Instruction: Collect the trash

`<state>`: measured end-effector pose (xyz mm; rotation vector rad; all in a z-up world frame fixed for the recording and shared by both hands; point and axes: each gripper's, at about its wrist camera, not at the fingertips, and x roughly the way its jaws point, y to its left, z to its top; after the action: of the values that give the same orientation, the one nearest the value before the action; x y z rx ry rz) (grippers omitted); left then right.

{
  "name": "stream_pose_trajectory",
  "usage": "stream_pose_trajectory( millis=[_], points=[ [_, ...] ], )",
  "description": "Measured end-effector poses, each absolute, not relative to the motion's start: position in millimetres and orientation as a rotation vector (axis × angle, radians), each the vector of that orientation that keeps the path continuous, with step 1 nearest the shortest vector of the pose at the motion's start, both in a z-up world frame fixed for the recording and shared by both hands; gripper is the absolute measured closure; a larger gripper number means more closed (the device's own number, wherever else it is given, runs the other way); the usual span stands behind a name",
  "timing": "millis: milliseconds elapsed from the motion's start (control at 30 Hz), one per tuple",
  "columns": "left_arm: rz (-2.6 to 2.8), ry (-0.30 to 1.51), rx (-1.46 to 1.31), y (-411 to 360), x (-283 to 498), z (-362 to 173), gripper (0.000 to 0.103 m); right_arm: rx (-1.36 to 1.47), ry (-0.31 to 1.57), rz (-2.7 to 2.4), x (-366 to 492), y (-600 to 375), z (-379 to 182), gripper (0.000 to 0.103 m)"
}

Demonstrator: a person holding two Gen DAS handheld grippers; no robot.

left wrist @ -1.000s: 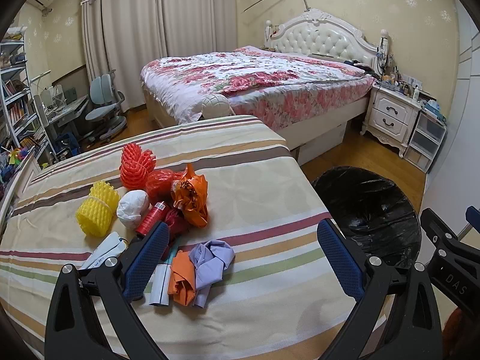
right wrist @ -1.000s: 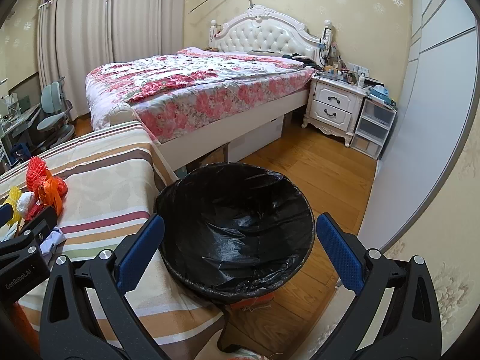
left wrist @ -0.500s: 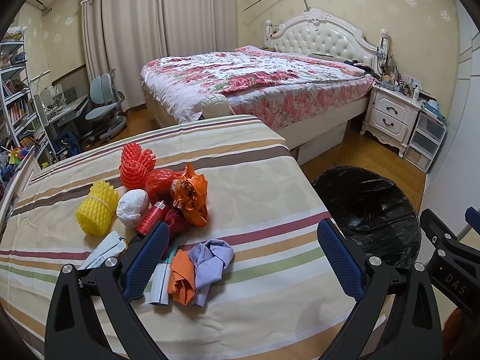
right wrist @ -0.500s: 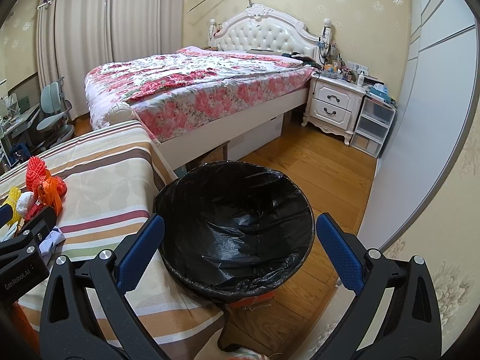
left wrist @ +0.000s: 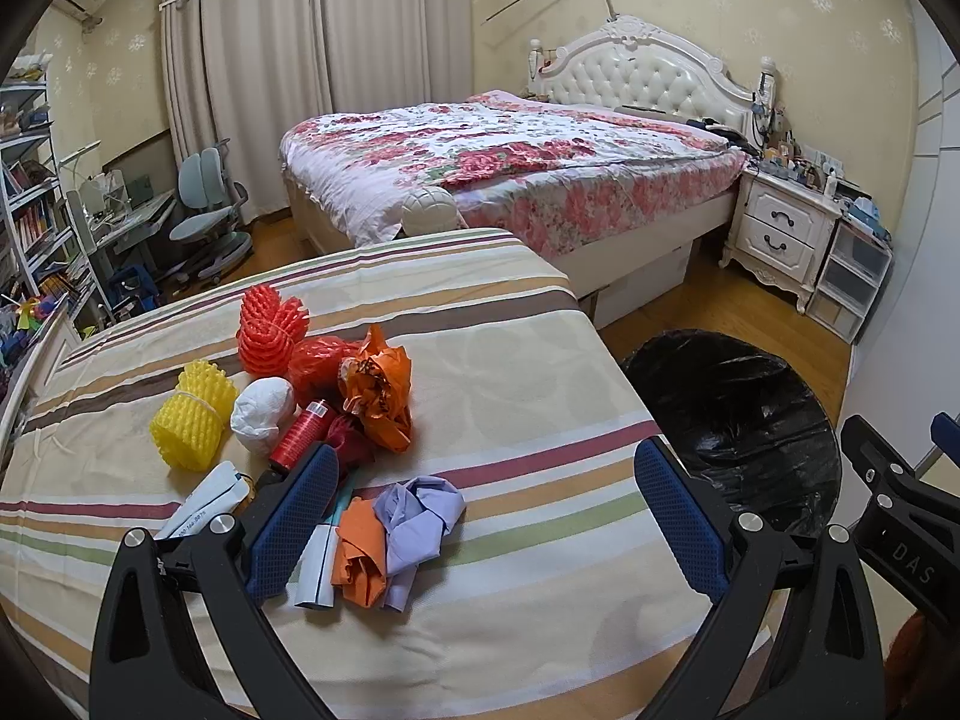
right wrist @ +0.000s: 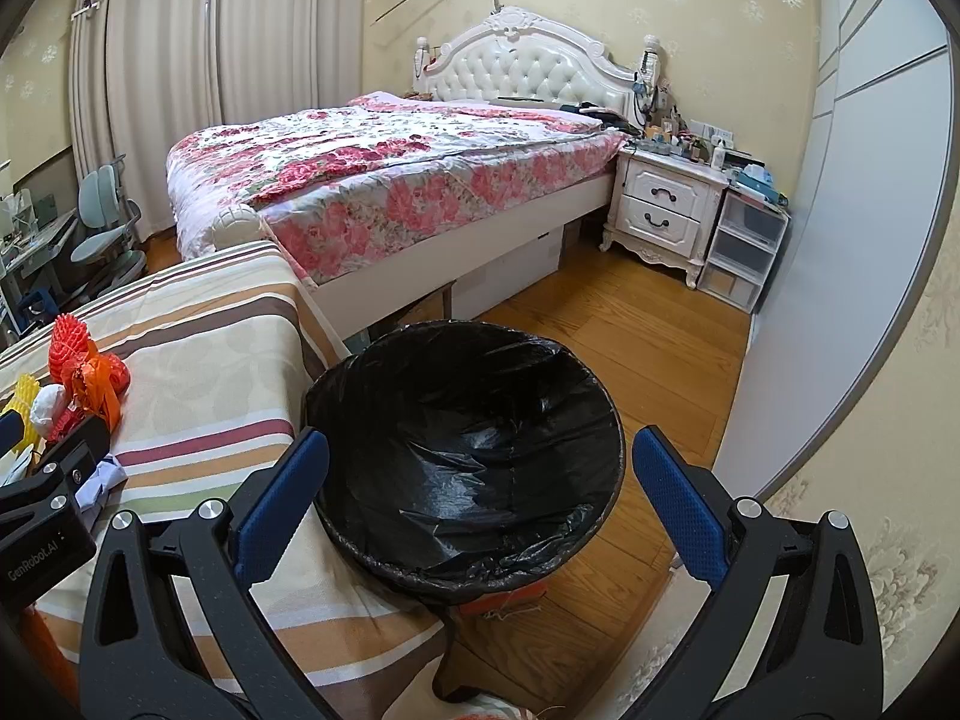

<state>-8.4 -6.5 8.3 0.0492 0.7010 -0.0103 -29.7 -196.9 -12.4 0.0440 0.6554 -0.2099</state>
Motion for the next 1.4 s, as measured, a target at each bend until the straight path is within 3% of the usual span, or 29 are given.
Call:
stream_pose_trajectory(
  millis=[1400],
  points=[
    [-0.034, 0.707, 0.062, -18, -13, 5, 0.007, 0.047, 0.672, -0.205, -36, -199, -20, 0.004]
  ],
)
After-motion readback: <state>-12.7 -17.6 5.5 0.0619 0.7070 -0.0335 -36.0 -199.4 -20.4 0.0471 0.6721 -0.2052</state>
